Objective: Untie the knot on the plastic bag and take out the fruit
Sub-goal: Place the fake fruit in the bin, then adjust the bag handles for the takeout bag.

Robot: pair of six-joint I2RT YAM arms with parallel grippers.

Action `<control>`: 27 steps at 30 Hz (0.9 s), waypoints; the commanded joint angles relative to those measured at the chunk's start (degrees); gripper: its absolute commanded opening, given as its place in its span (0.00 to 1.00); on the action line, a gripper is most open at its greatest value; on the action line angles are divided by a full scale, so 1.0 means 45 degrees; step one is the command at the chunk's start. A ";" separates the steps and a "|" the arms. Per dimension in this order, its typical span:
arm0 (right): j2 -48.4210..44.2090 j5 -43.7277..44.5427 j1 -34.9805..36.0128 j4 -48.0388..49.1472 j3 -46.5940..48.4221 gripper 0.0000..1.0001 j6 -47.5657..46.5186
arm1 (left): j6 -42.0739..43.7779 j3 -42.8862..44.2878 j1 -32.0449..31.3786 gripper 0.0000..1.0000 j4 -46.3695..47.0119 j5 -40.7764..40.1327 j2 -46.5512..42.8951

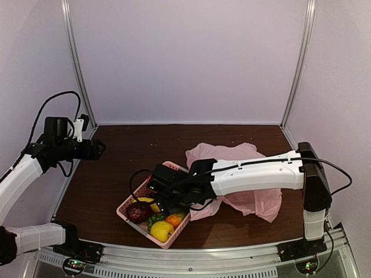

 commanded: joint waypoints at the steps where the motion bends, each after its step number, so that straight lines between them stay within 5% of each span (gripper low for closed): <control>1: -0.0345 -0.0140 -0.0027 0.0405 -0.0099 0.91 -0.0353 | 0.0162 -0.0163 0.0077 0.95 0.0204 0.0070 0.0047; 10: -0.1453 -0.1440 0.0554 0.2711 -0.0226 0.91 -0.2295 | -0.0181 -0.0310 0.0075 0.94 0.0283 0.0205 -0.0145; 18: -0.3753 -0.1953 0.0628 0.4847 -0.1111 0.92 -0.3391 | -0.1580 -0.0415 -0.0237 0.91 -0.0097 0.2195 -0.0704; 22: -0.4901 -0.1217 0.0337 0.4974 -0.1906 0.92 -0.3044 | -0.3045 -0.0380 -0.1468 0.90 -0.0099 0.2870 -0.1293; 27: -0.6547 -0.0424 -0.0355 0.4853 -0.3815 0.91 -0.2554 | -0.5289 -0.0560 -0.4595 0.89 0.0758 0.2062 -0.1583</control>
